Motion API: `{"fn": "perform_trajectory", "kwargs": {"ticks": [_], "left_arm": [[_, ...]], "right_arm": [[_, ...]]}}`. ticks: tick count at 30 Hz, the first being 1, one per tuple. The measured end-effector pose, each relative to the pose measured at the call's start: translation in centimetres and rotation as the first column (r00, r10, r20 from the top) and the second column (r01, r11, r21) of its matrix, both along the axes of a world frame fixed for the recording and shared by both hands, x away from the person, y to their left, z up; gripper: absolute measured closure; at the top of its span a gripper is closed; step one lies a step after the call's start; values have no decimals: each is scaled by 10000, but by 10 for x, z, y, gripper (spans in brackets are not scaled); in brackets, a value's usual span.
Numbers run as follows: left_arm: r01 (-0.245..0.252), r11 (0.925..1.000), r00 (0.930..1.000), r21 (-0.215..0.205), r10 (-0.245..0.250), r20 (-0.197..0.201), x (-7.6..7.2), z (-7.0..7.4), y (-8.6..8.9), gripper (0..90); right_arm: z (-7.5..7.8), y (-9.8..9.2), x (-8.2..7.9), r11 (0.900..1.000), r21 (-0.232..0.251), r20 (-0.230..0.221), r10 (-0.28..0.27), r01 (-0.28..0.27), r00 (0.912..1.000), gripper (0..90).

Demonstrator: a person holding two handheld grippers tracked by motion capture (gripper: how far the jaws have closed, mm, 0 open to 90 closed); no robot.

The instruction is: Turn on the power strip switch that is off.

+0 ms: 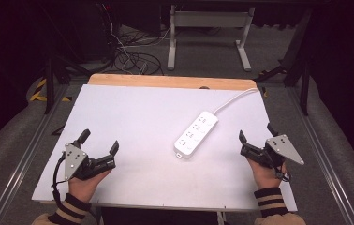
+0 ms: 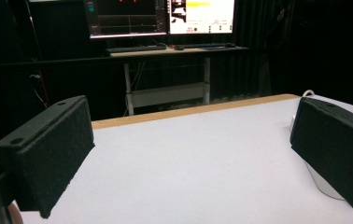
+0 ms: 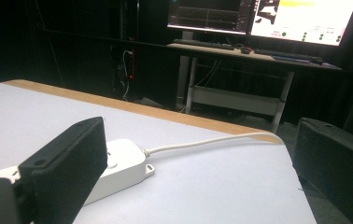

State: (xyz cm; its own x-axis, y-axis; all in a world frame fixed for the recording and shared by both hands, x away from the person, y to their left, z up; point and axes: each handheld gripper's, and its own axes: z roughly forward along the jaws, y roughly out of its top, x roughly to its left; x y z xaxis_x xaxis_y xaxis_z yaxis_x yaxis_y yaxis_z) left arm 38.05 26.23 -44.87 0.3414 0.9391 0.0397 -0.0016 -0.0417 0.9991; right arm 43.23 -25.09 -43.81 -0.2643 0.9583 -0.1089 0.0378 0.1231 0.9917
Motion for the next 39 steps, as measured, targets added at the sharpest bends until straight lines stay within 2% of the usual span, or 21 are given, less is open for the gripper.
{"fn": "perform_trajectory", "kwargs": {"ticks": [13,19,30,39], "left_arm": [[-27,10000,10000,32,27,-75,-1,0,1,4],[-53,9999,9999,151,55,-118,0,0,0,4],[29,10000,9999,74,-28,-156,1,-1,-2,5],[29,9998,9998,175,-26,-176,2,-1,-1,5]], "right_arm": [[-2,1,1,10000,-23,-202,3,-3,9998,40],[-2,2,2,9999,-82,-220,58,-60,9997,45],[-2,1,1,9999,-117,-281,-4,1,9996,47],[-3,2,1,9999,-144,-314,6,-10,9995,49]]}}
